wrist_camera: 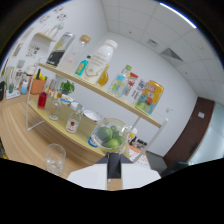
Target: Make me a cup of Mojito.
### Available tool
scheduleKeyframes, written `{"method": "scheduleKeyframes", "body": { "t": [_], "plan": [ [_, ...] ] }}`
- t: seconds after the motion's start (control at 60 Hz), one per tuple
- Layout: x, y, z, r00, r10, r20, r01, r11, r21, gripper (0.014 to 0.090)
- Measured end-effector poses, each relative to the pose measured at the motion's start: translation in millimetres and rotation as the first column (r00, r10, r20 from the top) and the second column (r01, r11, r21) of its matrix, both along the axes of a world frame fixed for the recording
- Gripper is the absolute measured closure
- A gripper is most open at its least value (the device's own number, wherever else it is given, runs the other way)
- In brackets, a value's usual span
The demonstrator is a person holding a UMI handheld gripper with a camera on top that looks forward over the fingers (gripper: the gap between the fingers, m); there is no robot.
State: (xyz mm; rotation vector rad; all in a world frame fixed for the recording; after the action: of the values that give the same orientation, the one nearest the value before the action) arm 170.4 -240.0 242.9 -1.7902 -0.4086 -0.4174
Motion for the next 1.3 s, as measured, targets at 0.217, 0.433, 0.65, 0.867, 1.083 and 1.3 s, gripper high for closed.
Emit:
{"method": "scheduleKeyframes", "body": {
  "t": [0.217, 0.433, 0.65, 0.867, 1.083, 1.3],
  "plan": [
    [69, -11, -104, 0.927, -0.186, -0.327, 0.105, 0.963, -0.249, 0.0890],
    [98, -24, -197, 0.839, -0.324, -0.438, 0.093, 0.877, -0.471, 0.0890],
    [98, -30, -239, 0.809, -0.356, -0.468, 0.053, 0.837, -0.545, 0.0888],
    [97, -33, -244, 0.825, -0.339, -0.451, 0.043, 0.835, -0.549, 0.0863],
    [104, -37, -232, 0.823, -0.353, -0.445, 0.077, 0.846, -0.528, 0.0191],
    [90, -44, -153, 0.819, -0.341, -0.462, 0.164, 0.910, -0.382, 0.0197]
  ]
}}
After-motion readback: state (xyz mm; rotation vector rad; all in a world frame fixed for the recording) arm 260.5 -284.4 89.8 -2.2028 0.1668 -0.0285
